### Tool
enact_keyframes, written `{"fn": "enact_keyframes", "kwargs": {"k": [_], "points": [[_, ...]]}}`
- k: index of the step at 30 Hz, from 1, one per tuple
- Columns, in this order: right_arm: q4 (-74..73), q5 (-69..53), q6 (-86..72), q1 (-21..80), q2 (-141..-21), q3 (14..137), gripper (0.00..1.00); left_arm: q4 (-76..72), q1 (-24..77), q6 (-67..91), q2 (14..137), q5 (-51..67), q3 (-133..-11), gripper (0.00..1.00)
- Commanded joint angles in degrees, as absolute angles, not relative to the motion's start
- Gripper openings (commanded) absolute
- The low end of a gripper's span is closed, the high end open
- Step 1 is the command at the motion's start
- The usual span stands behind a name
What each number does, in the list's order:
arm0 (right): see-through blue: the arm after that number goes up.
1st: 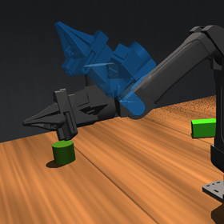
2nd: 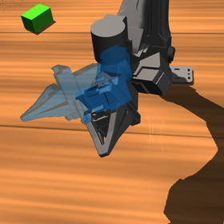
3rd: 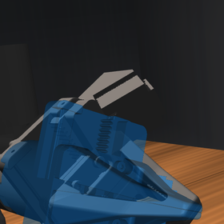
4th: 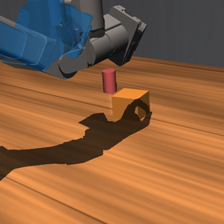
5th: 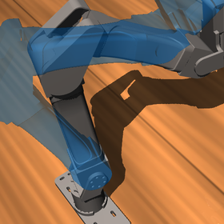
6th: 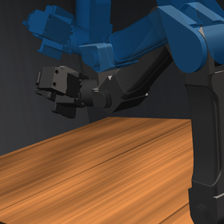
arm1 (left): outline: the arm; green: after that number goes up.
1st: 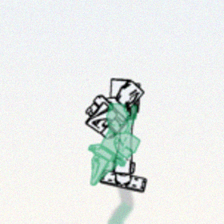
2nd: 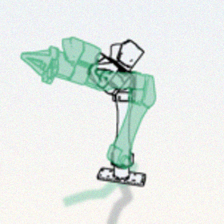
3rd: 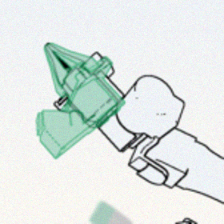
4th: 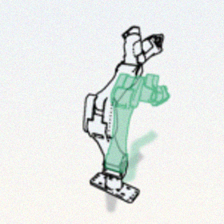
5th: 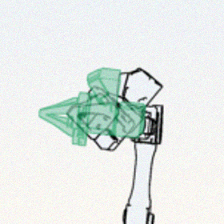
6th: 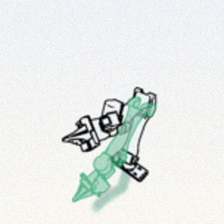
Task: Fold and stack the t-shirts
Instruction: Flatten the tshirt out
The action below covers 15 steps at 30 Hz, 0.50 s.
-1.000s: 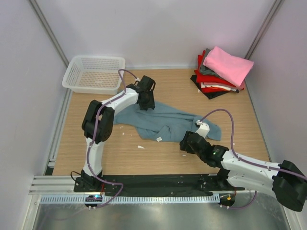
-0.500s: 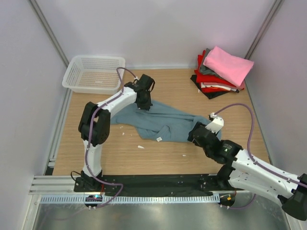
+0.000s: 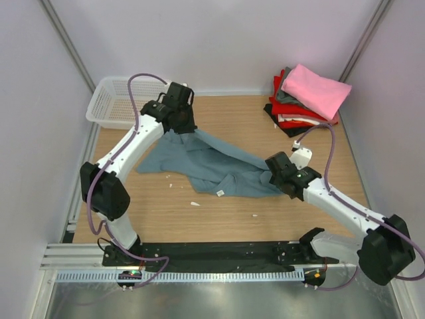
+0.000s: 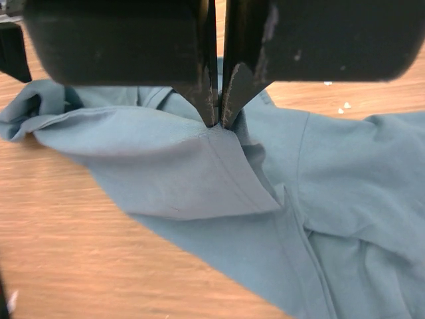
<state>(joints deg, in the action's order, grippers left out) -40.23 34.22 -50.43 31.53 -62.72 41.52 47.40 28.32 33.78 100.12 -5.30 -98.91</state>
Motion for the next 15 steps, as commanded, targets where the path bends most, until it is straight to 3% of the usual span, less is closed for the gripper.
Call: {"fn": "enact_keyframes", "kwargs": {"k": [1,9,15], "points": [[-38.06,33.67,-48.69,28.76,-65.21,43.16,0.58,49.49,28.04,31.03,100.20,-5.01,-97.74,0.00],[-30.86,21.99,-44.92,10.92,-59.95,34.90,0.58,47.64,26.28,30.59,99.32,-3.61,-94.49,0.00],[-22.60,9.51,-43.24,0.80,-63.80,30.41,0.57,47.20,25.40,30.76,99.76,-1.93,-94.04,0.00]]}}
